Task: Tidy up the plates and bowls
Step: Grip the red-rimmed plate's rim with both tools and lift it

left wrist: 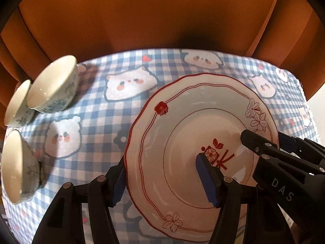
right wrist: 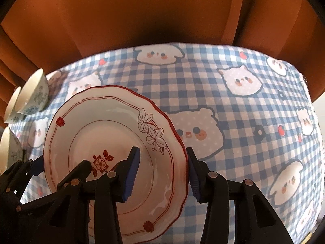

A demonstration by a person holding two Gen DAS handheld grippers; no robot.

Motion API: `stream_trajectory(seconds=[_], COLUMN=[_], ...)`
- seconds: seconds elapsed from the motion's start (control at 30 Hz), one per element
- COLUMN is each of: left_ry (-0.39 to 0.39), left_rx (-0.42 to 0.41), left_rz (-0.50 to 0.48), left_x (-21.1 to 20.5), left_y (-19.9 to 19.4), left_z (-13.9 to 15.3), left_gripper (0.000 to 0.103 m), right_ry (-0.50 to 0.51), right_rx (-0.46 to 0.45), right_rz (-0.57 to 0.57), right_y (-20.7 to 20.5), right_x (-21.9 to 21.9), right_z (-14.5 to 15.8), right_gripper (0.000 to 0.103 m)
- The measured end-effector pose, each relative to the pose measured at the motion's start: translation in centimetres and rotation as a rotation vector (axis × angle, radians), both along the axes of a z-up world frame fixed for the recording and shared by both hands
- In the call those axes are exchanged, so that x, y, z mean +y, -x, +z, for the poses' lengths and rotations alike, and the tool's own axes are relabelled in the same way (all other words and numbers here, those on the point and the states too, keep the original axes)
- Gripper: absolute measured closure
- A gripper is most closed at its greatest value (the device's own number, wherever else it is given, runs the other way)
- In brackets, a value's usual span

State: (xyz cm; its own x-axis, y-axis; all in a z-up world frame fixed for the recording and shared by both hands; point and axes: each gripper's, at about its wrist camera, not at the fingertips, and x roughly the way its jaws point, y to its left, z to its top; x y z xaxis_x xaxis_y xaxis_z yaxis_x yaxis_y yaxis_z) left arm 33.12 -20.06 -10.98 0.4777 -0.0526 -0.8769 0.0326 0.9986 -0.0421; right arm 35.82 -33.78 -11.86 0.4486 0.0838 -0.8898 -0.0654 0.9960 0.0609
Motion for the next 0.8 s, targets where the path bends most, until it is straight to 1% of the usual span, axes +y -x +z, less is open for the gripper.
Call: stream_trajectory(seconds=[0.37,0.5,0.6,0.8], left_ry=[0.024,0.035,0.029,0.047], left_rx=[-0.072,-0.089,-0.111,-0.125], left_rz=[-0.027,-0.046,-0.067,-0.115], left_x=[1.2,1.3,1.3,1.2], left_y=[3.9,5.8,7.6,10.7], left_z=[5.2,6.4,7.2,8.2], left_gripper=[0.038,0.037,0.037,0.037], right_ry=[0.019,0.026,0.026,0.04], right_rx=[-0.069,-0.088,-0.095,-0.114], right_rz=[-0.043,-0.067,-0.088,-0.142], right_y=[4.0,6.3,8.1,12.2], right_x=[1.3,1.4,1.5,1.5], right_z=[6.0,7.7,8.6,10.1], right_gripper=[0.055,0.055,0.055,0.055])
